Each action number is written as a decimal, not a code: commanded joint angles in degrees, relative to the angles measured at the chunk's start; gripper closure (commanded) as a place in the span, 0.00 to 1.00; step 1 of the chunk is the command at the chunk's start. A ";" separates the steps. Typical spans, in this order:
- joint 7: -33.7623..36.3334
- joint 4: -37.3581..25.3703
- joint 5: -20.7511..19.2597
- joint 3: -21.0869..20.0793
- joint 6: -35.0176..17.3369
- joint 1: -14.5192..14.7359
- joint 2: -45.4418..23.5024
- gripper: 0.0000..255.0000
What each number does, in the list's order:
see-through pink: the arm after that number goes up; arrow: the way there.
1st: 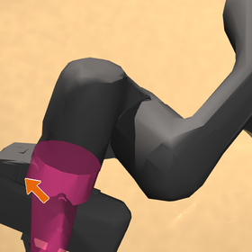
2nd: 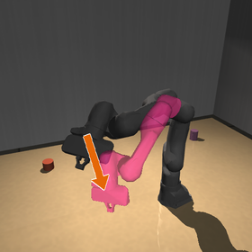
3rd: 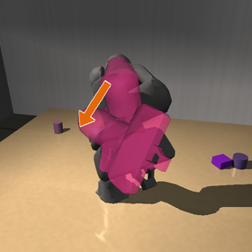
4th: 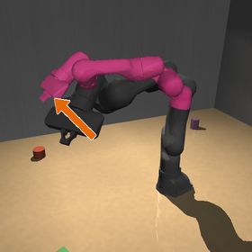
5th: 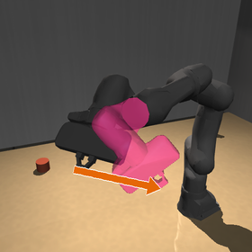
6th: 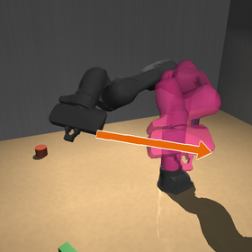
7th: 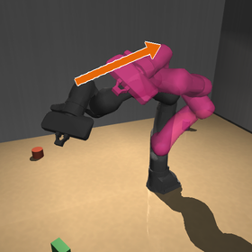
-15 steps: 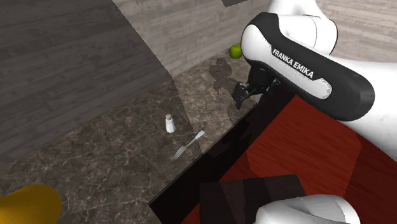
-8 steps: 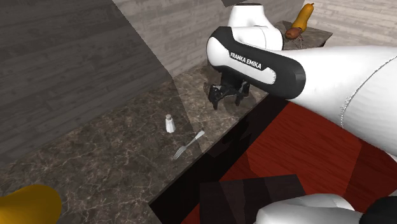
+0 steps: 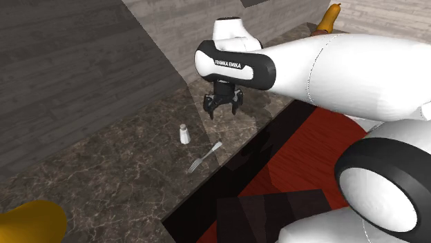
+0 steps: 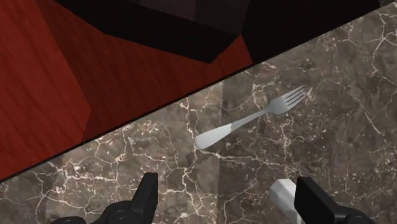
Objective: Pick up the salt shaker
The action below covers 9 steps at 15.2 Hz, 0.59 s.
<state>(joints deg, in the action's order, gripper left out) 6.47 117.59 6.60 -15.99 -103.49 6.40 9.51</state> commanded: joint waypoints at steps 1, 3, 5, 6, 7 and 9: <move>2.47 -2.22 -0.76 -1.66 -1.11 0.92 -4.05 0.00; 4.46 -5.35 -2.01 -2.79 -1.64 1.69 -8.57 0.00; 6.45 -8.77 -3.44 -3.72 -1.91 2.62 -13.19 0.00; 7.42 -10.59 -4.20 -4.10 -1.95 3.16 -15.54 0.00; 8.38 -12.50 -4.99 -4.42 -1.91 3.75 -17.91 0.00; 10.20 -16.59 -6.59 -4.89 -1.61 5.10 -22.72 0.00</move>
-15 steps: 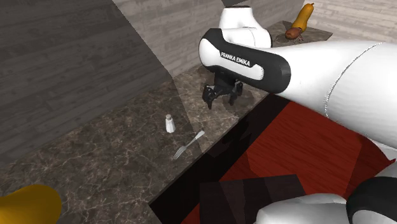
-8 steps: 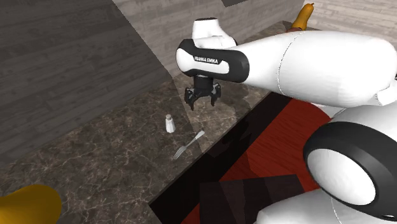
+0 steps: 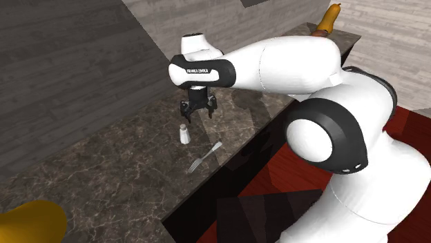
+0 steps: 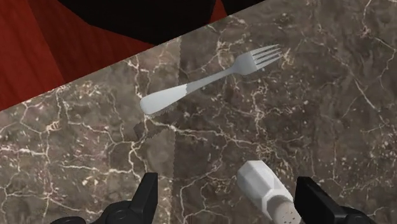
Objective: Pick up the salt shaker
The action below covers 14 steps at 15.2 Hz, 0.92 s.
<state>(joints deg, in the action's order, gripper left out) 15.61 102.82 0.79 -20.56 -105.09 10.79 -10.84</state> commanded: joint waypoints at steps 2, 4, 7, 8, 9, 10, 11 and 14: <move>2.72 -6.29 -2.36 -0.58 0.59 2.26 -7.26 0.00; 4.20 -11.21 -3.87 -0.62 1.53 3.99 -12.26 0.00; 6.01 -19.61 -5.95 -0.40 3.60 6.91 -20.04 0.00; 6.38 -22.01 -6.43 -0.28 4.28 7.73 -22.10 0.00; 6.36 -21.56 -6.48 -0.19 3.63 7.76 -22.31 0.00; 6.36 -21.13 -6.54 -0.12 2.99 7.77 -22.53 0.00; 6.37 -20.72 -6.61 -0.07 2.35 7.77 -22.77 0.00; 6.39 -19.58 -6.86 0.09 0.47 7.79 -23.54 0.00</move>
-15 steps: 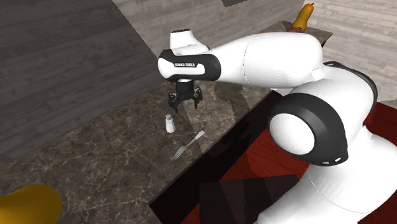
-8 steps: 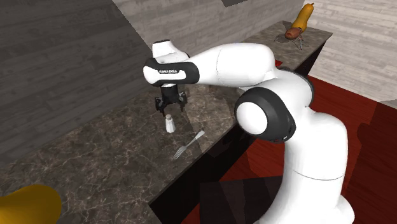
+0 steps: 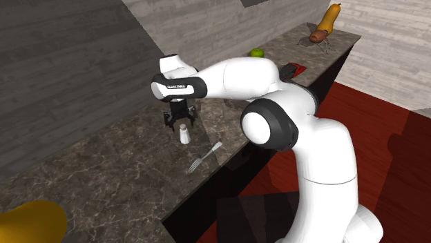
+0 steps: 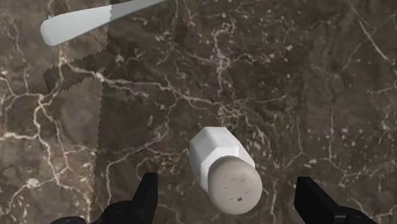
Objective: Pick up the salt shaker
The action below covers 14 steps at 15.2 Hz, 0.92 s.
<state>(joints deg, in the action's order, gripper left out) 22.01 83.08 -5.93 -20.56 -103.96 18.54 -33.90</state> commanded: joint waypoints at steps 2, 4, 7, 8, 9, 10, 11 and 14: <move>0.00 0.73 -0.28 0.18 -1.63 0.06 -0.91 0.00; 0.02 0.93 -0.25 0.16 -1.69 0.04 -0.78 1.00; 0.01 0.91 -0.24 0.15 -1.64 0.03 -0.75 1.00; 0.01 0.89 -0.24 0.16 -1.64 0.04 -0.76 1.00; 0.00 0.91 -0.24 0.16 -1.65 0.02 -0.75 1.00; -0.02 0.91 -0.24 0.16 -1.63 0.01 -0.74 1.00; -0.01 0.91 -0.24 0.16 -1.64 0.02 -0.74 1.00; 0.00 0.37 -0.19 0.12 -1.01 0.05 -0.64 1.00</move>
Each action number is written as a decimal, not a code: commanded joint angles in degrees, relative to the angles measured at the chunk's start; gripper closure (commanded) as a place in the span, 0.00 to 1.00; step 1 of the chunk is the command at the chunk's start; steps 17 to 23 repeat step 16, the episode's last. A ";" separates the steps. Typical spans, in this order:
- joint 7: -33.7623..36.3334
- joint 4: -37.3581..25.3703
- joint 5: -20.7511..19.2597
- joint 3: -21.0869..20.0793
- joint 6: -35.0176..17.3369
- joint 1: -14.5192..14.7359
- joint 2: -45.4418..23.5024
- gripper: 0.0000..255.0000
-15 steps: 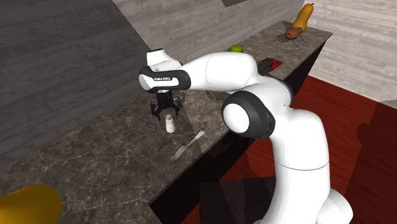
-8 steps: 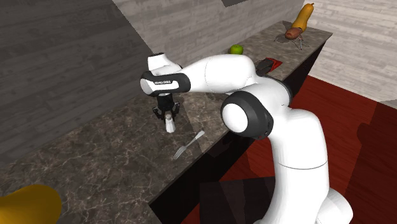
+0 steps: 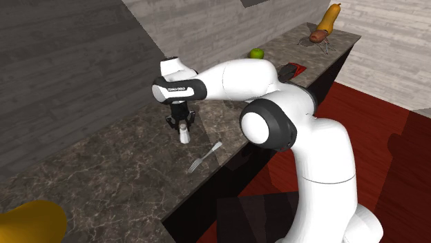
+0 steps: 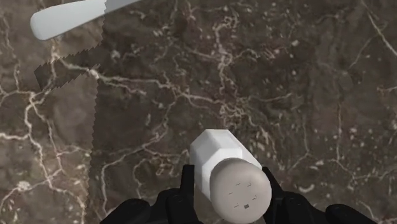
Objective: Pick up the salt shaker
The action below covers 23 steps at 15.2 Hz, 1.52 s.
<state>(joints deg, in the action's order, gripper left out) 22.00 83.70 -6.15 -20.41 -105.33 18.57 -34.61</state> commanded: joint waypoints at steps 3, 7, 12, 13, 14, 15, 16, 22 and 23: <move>-0.02 -1.36 0.28 -0.19 2.22 -0.01 0.86 1.00; -0.03 -3.08 0.57 -0.38 4.80 -0.01 1.76 1.00; -0.01 -5.64 0.86 -0.58 8.16 0.08 2.62 1.00; 0.00 -6.21 0.91 -0.62 8.86 0.11 2.76 1.00; 0.01 -6.81 0.95 -0.65 9.56 0.15 2.88 1.00; 0.01 -6.88 0.96 -0.66 9.66 0.15 2.90 1.00; 0.01 -6.89 0.96 -0.66 9.66 0.15 2.90 1.00; 0.01 -6.89 0.96 -0.66 9.66 0.15 2.90 1.00; 0.01 -6.89 0.96 -0.66 9.66 0.15 2.90 1.00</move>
